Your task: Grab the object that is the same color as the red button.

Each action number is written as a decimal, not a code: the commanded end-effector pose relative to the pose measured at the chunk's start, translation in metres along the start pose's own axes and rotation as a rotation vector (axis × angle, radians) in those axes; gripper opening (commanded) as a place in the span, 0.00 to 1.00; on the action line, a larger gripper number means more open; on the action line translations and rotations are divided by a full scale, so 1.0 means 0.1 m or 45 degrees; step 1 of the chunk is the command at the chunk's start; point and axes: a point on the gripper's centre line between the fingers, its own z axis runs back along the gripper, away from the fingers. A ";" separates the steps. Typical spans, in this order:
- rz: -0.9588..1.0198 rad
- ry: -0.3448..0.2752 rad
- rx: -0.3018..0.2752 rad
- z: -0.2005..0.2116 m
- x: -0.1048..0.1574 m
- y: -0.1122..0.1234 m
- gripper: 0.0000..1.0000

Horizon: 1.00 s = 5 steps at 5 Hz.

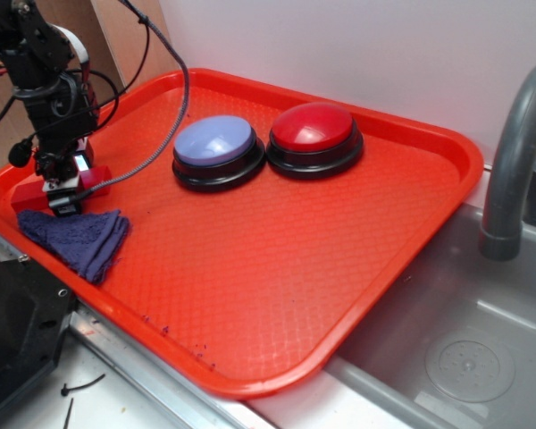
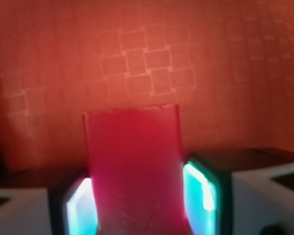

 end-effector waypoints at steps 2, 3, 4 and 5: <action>0.300 -0.001 -0.085 0.76 0.18 -0.05 0.00; 0.450 -0.035 -0.177 1.10 0.36 -0.14 0.00; 0.480 -0.111 -0.245 1.40 0.50 -0.27 0.00; 0.483 -0.157 -0.216 1.75 0.70 -0.50 0.00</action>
